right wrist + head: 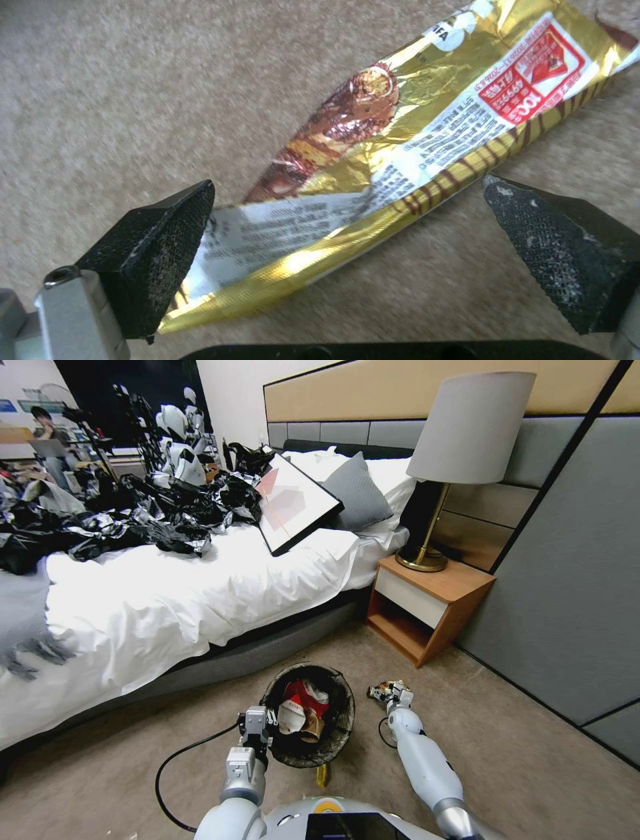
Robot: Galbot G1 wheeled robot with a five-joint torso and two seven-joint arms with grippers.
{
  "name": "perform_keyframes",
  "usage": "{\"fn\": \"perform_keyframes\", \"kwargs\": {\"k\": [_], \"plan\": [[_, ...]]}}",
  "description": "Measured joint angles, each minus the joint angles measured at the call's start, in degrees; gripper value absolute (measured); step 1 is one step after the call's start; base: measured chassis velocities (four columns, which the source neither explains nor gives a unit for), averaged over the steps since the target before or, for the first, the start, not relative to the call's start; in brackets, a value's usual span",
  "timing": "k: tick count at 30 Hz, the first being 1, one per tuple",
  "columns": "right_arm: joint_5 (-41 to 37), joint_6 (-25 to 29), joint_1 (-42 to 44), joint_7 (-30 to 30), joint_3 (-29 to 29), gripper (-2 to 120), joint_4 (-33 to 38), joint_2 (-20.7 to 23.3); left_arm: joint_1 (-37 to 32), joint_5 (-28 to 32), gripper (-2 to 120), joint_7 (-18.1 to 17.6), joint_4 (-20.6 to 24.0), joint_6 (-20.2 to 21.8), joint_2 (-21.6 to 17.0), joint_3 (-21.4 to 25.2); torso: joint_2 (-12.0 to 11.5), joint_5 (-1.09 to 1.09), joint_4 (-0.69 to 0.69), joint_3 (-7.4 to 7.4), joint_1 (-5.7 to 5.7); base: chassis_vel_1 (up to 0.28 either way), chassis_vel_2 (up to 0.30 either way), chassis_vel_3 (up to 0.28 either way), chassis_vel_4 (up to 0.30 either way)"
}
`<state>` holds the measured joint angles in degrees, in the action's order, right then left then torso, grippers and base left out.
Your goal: Pick up the trash bin, then pick up the garbage from the floor and place it into the trash bin.
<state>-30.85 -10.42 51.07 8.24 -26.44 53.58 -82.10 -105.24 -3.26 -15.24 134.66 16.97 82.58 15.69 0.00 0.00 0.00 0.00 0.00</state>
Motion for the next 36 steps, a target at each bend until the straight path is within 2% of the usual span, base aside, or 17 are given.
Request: {"fn": "perform_keyframes", "kwargs": {"k": [16, 23, 25, 27, 30, 32, 36], "plan": [[-1.43, 0.23, -4.95, -0.64, -1.85, 100, -7.61, -0.53, -0.31, -0.34, 0, 0.02, -0.05, -0.03, 0.07, -0.09, 0.0, 0.0, 0.0, 0.0, 0.0, 0.0, 0.0, 0.0, 0.0], [-1.04, 1.96, -6.33, -2.11, -2.26, 84, -10.19, -0.58, -0.39, -0.35, 0, 0.01, -0.05, -0.06, 0.1, 0.05, 0.01, -0.02, -0.03, 0.0, 0.0, 0.0, 0.0, 0.0, 0.0], [-0.77, 2.46, -6.43, -2.5, -2.29, 72, -10.52, -0.58, -0.38, -0.35, 0, 0.0, -0.08, -0.07, 0.12, -0.07, 0.0, -0.02, -0.04, 0.0, 0.0, 0.0, 0.0, 0.0, 0.0], [-0.66, 2.69, -6.47, -2.7, -2.3, 69, -10.69, -0.57, -0.38, -0.35, 0, 0.0, -0.12, -0.07, 0.13, -0.14, 0.0, -0.03, -0.04, 0.0, 0.0, 0.0, 0.0, 0.0, 0.0], [-0.31, 3.16, -6.53, -3.3, -2.3, 53, -10.91, -0.52, -0.39, -0.35, 0, 0.0, -0.15, -0.07, 0.09, -0.23, 0.0, 0.01, 0.01, 0.0, 0.0, 0.0, 0.0, 0.0, 0.0], [-0.2, 3.23, -6.48, -3.37, -2.27, 50, -10.89, -0.52, -0.41, -0.34, 0, 0.0, -0.15, -0.07, 0.08, -0.23, 0.0, 0.02, 0.01, 0.0, 0.0, 0.0, 0.0, 0.0, 0.0], [0.24, 3.35, -6.17, -3.42, -2.07, 30, -10.41, -0.49, -0.43, -0.31, 0, 0.0, -0.15, -0.07, -0.01, -0.36, 0.0, 0.03, 0.01, 0.0, 0.0, 0.0, 0.0, 0.0, 0.0]]}}
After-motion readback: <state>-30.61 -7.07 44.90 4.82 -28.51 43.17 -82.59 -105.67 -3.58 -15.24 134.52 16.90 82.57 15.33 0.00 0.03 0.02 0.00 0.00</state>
